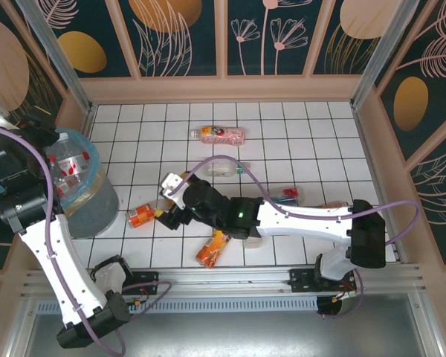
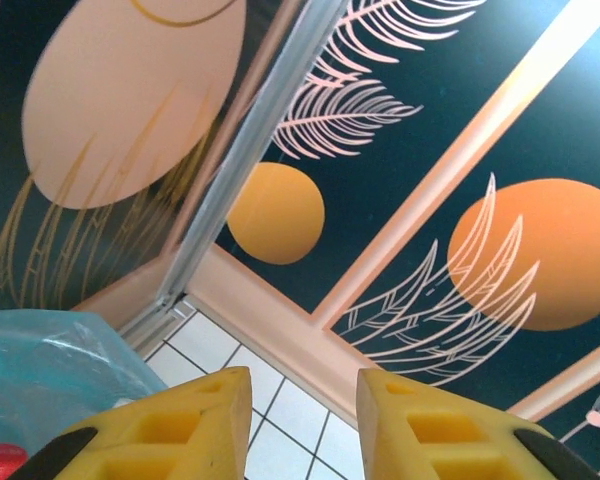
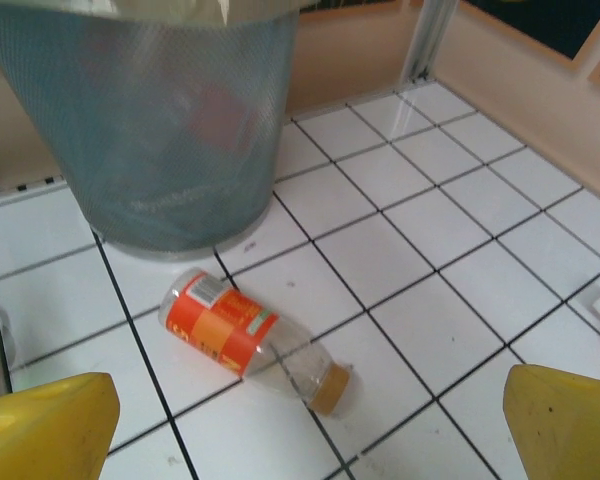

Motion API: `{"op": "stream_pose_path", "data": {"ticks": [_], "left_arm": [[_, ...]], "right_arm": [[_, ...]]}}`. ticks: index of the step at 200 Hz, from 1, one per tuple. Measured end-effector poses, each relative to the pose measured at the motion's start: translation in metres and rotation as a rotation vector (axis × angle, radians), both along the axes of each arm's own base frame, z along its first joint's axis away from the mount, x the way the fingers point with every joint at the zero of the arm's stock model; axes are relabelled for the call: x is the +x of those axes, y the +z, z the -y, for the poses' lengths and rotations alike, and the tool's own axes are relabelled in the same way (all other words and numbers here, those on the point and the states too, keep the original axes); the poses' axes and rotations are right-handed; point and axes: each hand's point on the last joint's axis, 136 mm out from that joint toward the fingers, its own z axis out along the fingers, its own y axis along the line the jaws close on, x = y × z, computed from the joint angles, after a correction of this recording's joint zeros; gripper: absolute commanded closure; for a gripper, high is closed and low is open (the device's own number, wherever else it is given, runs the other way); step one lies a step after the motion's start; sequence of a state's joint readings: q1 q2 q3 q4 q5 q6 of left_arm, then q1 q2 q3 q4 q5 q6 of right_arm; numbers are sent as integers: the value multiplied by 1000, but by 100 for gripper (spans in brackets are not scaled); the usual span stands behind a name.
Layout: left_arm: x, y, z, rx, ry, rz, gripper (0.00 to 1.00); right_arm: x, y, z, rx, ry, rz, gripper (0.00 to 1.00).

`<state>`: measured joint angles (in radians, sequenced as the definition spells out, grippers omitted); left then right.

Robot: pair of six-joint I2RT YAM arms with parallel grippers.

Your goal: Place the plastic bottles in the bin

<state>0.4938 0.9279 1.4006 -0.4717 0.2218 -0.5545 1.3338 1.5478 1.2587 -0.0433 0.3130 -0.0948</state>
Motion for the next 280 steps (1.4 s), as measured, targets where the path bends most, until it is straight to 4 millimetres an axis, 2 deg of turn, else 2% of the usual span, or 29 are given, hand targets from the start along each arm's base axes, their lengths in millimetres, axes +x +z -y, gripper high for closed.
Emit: {"op": "stream_pose_path", "data": {"ticks": [22,41,69,87,109,133,152,173,193,230,246,280], "left_arm": [[9,-1,15,6,-67,-11,67],[15,2,34,28,-139,-14,68],[22,3,58,60,-228,-19,68],[34,-4,81,85,-304,-44,67],[56,-18,126,121,-421,-95,65],[84,-51,196,187,-573,-191,61],[96,-81,251,253,-689,-264,59],[97,-115,306,324,-820,-330,57],[93,-133,338,362,-915,-347,56],[83,-154,373,388,-1048,-345,55],[78,-169,388,396,-1102,-358,55],[65,-204,403,381,-1194,-410,53]], "right_arm": [[15,11,-2,24,-46,-33,1],[42,14,4,49,-130,-95,1],[88,6,32,90,-293,-218,1],[116,-5,56,103,-393,-305,1],[142,-19,85,95,-489,-380,2],[158,-34,114,43,-558,-423,3],[166,-48,138,0,-609,-472,6],[166,-65,168,-32,-672,-529,9],[152,-84,192,-65,-721,-587,9],[115,-119,233,-137,-816,-705,11],[101,-130,248,-140,-848,-759,12],[69,-147,254,-116,-840,-859,12]]}}
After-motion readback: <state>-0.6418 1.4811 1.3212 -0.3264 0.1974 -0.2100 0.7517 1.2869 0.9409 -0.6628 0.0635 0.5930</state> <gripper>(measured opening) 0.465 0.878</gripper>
